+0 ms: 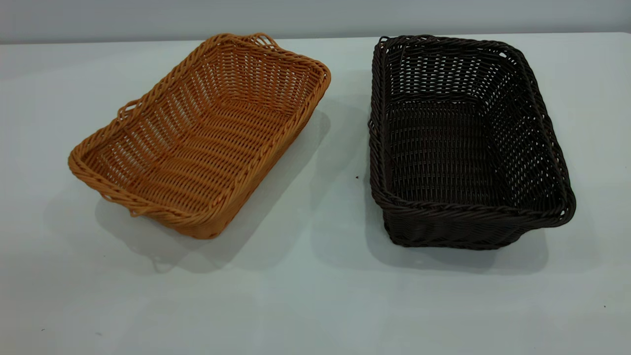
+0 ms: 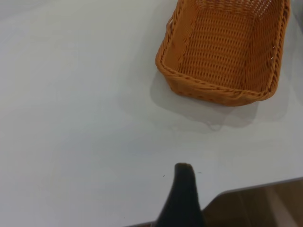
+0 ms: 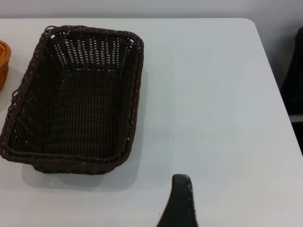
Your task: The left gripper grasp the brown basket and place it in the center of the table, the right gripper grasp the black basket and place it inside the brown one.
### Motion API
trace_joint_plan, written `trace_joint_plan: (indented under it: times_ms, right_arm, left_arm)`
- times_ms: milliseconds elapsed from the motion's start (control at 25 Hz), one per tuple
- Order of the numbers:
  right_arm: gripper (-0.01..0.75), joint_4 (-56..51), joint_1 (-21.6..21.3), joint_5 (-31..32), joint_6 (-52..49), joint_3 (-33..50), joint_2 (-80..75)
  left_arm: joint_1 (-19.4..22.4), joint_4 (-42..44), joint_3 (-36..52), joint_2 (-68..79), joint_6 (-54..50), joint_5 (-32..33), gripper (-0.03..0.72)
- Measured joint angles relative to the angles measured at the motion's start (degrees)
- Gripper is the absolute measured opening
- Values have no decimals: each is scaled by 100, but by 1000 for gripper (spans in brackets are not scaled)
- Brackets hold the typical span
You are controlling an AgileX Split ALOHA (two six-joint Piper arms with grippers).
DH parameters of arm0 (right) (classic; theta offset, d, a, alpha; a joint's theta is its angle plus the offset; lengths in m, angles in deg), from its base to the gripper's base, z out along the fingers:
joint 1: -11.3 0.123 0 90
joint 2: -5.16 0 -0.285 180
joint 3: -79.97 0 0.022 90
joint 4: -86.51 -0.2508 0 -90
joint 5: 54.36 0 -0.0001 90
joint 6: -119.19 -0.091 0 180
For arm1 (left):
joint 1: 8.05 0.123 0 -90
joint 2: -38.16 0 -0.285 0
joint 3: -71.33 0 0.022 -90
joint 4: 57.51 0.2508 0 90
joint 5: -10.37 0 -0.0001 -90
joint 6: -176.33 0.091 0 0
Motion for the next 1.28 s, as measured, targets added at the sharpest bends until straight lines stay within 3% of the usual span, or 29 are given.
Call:
trace_joint_plan:
  times_ms: [1000, 1280]
  right_arm:
    - [552, 0, 0, 0, 0, 0, 0]
    - [552, 130, 0, -329, 49, -203, -504]
  left_arm:
    - [0, -5, 0, 0, -32, 0, 572]
    - [0, 12, -122, 333, -620, -261, 572]
